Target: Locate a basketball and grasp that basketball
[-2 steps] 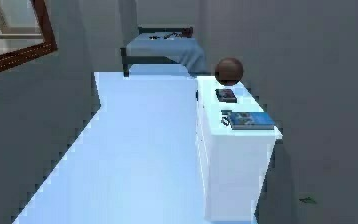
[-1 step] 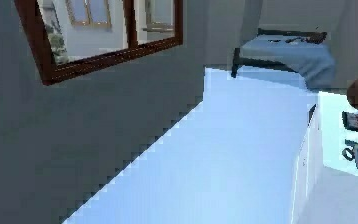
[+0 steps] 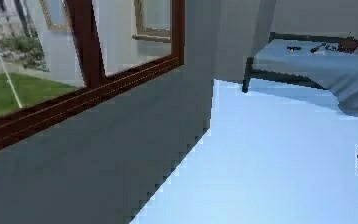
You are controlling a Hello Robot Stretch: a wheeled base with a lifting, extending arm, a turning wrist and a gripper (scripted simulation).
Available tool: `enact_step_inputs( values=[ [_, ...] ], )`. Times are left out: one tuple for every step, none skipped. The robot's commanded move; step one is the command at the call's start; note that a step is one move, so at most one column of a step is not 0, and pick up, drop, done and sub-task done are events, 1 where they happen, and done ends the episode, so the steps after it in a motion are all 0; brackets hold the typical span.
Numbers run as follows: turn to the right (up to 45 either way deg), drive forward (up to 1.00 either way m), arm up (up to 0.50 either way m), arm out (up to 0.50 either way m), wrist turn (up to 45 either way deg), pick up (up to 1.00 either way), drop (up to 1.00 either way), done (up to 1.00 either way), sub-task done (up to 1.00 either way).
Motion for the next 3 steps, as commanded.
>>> enact_step_inputs(
  values=[
    [42.0, 0.0, 0.0, 0.0, 0.0, 0.0, 0.0, 0.0, 0.0],
    [0.0, 0.3, 0.0, 0.0, 0.0, 0.0, 0.0, 0.0, 0.0],
    [-45.0, 0.0, 0.0, 0.0, 0.0, 0.0, 0.0, 0.0, 0.0]
  ],
)
